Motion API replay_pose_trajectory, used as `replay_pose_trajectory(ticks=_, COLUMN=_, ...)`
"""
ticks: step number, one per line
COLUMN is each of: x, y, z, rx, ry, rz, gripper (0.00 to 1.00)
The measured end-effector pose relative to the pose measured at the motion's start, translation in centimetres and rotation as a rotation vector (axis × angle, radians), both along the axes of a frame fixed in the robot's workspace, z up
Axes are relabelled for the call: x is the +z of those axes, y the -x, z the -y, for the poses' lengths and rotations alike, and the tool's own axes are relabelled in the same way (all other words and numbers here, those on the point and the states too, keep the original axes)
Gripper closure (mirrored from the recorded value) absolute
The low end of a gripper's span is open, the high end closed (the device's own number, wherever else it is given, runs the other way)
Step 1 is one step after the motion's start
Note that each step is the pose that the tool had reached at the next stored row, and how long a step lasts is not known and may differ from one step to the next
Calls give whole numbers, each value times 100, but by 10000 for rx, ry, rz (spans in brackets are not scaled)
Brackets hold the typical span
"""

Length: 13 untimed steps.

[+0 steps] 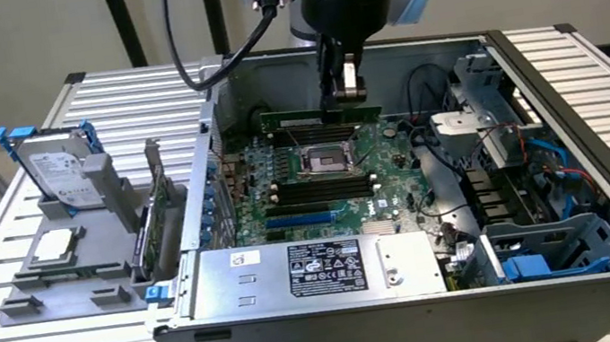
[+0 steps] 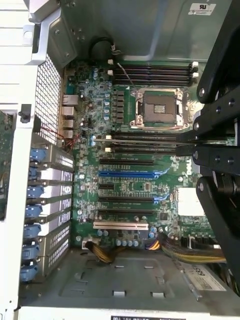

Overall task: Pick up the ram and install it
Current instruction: 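Insert the ram into the slot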

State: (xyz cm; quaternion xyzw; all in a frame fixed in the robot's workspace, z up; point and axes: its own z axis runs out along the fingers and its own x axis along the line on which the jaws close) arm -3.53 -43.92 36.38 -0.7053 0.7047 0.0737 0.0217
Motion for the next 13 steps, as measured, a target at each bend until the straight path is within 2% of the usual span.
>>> replay_pose_trajectory(ticks=6, x=-109, y=0, z=-178, rx=16, ry=1, rz=0, gripper=86)
replay_pose_trajectory(ticks=8, x=-144, y=1, z=-230, rx=52, ry=22, rz=-1, gripper=86)
replay_pose_trajectory(ticks=10, x=-170, y=0, z=-264, rx=107, ry=86, rz=0, gripper=86)
replay_pose_trajectory(ticks=13, x=-192, y=0, z=-287, rx=214, ry=277, rz=0, gripper=86)
